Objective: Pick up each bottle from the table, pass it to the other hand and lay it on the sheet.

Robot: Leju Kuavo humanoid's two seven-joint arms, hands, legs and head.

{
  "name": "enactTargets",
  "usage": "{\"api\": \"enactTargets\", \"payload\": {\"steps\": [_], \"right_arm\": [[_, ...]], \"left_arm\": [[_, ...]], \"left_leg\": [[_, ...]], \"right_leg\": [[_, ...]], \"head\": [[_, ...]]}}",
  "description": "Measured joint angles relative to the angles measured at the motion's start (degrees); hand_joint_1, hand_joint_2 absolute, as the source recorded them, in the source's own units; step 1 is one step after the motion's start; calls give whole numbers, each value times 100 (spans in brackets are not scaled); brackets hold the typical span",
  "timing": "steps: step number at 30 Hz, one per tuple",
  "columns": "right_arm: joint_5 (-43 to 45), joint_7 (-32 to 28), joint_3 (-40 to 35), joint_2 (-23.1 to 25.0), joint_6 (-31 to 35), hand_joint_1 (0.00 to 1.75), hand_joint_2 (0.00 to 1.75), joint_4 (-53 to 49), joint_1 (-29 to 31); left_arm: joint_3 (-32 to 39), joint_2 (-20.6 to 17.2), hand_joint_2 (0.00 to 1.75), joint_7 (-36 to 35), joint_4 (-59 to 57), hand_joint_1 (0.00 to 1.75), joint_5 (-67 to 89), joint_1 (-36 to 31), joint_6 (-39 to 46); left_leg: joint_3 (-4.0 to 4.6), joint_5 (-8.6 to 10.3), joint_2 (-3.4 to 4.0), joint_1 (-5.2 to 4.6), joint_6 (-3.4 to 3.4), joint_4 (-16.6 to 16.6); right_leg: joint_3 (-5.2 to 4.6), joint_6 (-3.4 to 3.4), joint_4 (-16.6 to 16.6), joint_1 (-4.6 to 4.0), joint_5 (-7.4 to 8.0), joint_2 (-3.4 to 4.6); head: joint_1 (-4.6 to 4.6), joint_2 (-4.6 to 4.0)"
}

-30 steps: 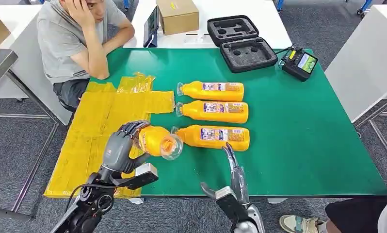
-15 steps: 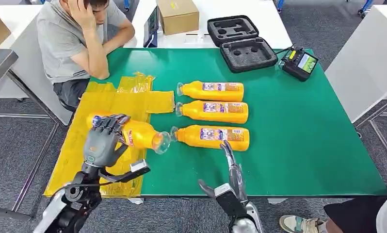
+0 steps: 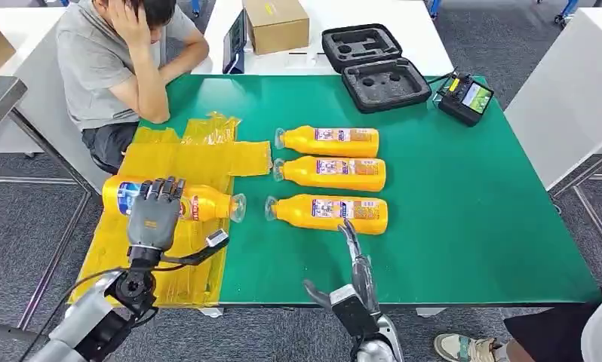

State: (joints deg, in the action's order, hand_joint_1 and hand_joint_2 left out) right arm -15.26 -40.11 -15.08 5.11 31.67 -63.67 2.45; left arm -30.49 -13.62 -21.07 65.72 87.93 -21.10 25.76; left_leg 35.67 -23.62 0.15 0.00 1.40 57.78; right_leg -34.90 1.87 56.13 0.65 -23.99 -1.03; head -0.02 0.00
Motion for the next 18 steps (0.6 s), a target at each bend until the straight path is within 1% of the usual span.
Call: {"api": "enactTargets", "payload": {"steps": [4, 6, 9, 10, 11, 12, 13, 14, 15, 16, 17, 18], "right_arm": [[13, 0, 2, 9, -2, 0, 175, 15, -1], [2, -2, 4, 24, -2, 0, 175, 15, -1], [0, 0, 4, 28, -2, 0, 175, 19, -2], [0, -2, 7, 28, -2, 0, 175, 20, -2], [0, 0, 7, 28, -2, 0, 175, 22, -2], [2, 0, 7, 28, -2, 0, 175, 22, -2], [13, 0, 7, 28, -4, 0, 175, 22, -2], [17, 0, 7, 28, -15, 0, 175, 22, -2], [17, 0, 7, 28, -17, 0, 175, 24, -1], [17, 0, 7, 28, -20, 0, 175, 31, 0], [17, 0, 4, 28, -20, 0, 175, 35, 1], [20, -2, 4, 28, -20, 0, 175, 44, 1]], "left_arm": [[-124, 90, 175, 379, -453, 175, 0, -245, -345], [-113, 168, 175, 608, -664, 175, -2, -308, -384], [-111, 267, 175, 725, -865, 175, -4, -378, -386], [-80, 304, 175, 849, -920, 173, -15, -402, -397], [-19, 361, 175, 1068, -1001, 175, -53, -421, -432], [49, 419, 175, 1338, -1064, 169, -90, -426, -483], [120, 467, 175, 1513, -1119, 171, -109, -423, -542], [157, 509, 175, 1565, -1173, 173, -92, -422, -596], [199, 548, 175, 1578, -1219, 169, -70, -424, -653], [245, 592, 175, 1587, -1267, 161, -61, -434, -714], [284, 616, 175, 1606, -1315, 159, -55, -457, -771], [322, 634, 175, 1641, -1368, 162, -55, -496, -815]], "left_leg": [[-1, 1, -1, 0, 0, 1], [-1, 1, -2, 1, 0, 1], [-1, 0, 0, 1, 0, 1], [0, 0, -1, 1, 0, 1], [0, 0, -1, 1, 0, 1], [0, 0, -2, 1, 0, 1], [0, 0, -1, 1, 0, 1], [1, 0, -2, 1, 0, 1], [1, 0, -1, 1, 0, 1], [1, 0, -2, 1, 0, 1], [1, 0, -2, 1, 0, 1], [1, 0, -2, 1, 0, 1]], "right_leg": [[0, 0, 0, -1, 0, -1], [0, 0, 0, -1, 0, 0], [-1, 0, 0, -2, 0, 1], [-1, 0, 0, -1, 0, 1], [-1, 0, 0, -1, -1, 1], [-1, 0, 0, -1, -1, 0], [-1, 0, 0, -1, -1, 1], [-1, 0, 0, -2, -1, 1], [-1, 0, 0, -1, -1, 1], [0, 0, 0, -1, -1, 0], [0, 0, 0, -1, -1, 0], [1, 0, 0, -1, 0, 0]], "head": [[2, 0], [0, 0], [2, 0], [2, 0], [2, 0], [2, 0], [2, 0], [2, 0], [2, 0], [2, 0], [4, 0], [2, 0]]}}
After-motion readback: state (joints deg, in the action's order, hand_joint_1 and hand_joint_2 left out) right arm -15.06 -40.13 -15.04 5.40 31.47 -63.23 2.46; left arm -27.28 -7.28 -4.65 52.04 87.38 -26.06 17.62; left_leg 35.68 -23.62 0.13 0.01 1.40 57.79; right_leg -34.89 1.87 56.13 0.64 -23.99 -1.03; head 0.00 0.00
